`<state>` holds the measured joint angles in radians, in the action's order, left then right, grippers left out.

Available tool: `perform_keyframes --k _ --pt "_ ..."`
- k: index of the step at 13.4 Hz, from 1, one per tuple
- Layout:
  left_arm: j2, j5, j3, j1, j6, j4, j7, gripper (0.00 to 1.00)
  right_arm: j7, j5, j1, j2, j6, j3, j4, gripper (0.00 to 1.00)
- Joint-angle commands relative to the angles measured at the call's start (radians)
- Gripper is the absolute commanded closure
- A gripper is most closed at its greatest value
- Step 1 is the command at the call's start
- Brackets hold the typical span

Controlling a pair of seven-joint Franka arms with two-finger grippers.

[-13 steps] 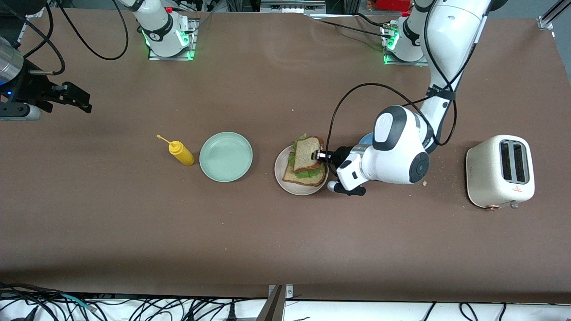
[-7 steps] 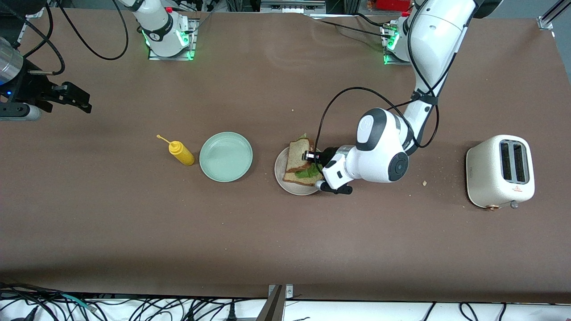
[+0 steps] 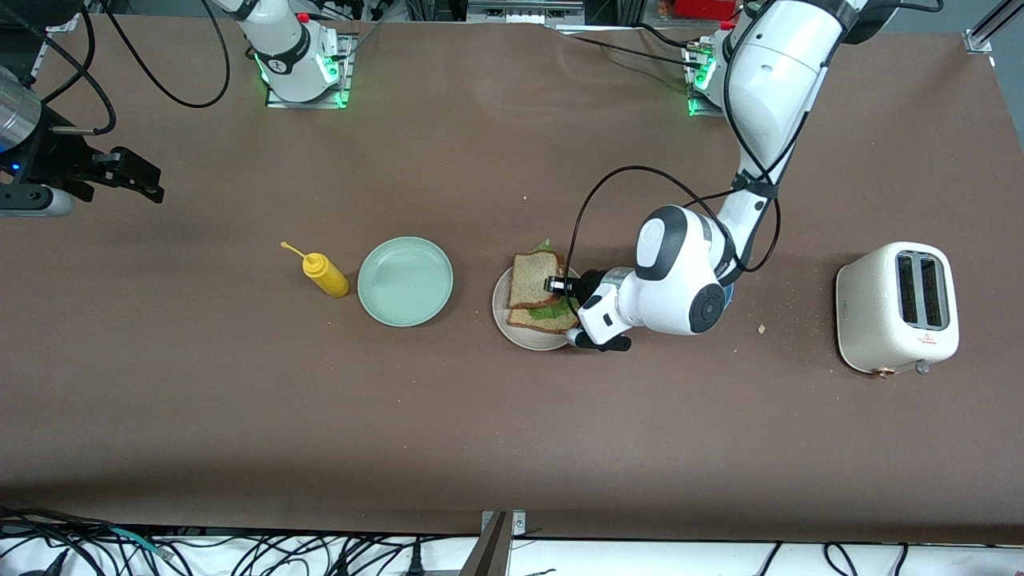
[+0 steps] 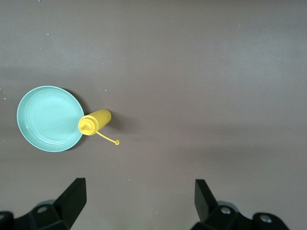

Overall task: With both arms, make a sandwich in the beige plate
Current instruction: 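Lower the toast onto the lettuce with the left gripper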

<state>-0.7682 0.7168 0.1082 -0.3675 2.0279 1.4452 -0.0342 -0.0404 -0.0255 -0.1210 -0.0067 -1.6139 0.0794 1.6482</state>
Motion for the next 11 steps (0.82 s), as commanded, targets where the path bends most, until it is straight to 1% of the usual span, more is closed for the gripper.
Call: perform_keyframes --k 1,2,4,5,6,11 --pt "-0.045 0.036 -0.007 -0.008 0.078 -0.029 0.007 0.86 0.001 -0.002 0.008 -0.01 -0.004 -0.004 0.007 0.0" --pt "-0.051 0.027 -0.007 -0.007 0.087 -0.029 0.013 0.61 0.001 -0.002 0.008 -0.01 -0.004 -0.004 0.009 0.0" --pt "-0.052 0.024 -0.008 -0.005 0.089 -0.029 0.016 0.2 0.001 -0.002 0.008 -0.01 -0.004 -0.004 0.007 0.0" --pt "-0.051 0.024 -0.01 -0.004 0.089 -0.028 0.014 0.03 0.001 -0.002 0.008 -0.01 -0.003 -0.004 0.009 0.0" --pt "-0.051 0.024 -0.01 -0.002 0.089 -0.028 0.014 0.01 0.001 -0.002 0.008 -0.01 -0.003 -0.004 0.009 0.0" --pt "-0.042 0.012 -0.021 0.034 0.088 -0.023 0.011 0.01 0.002 -0.002 0.008 -0.012 -0.003 -0.004 0.009 0.0"
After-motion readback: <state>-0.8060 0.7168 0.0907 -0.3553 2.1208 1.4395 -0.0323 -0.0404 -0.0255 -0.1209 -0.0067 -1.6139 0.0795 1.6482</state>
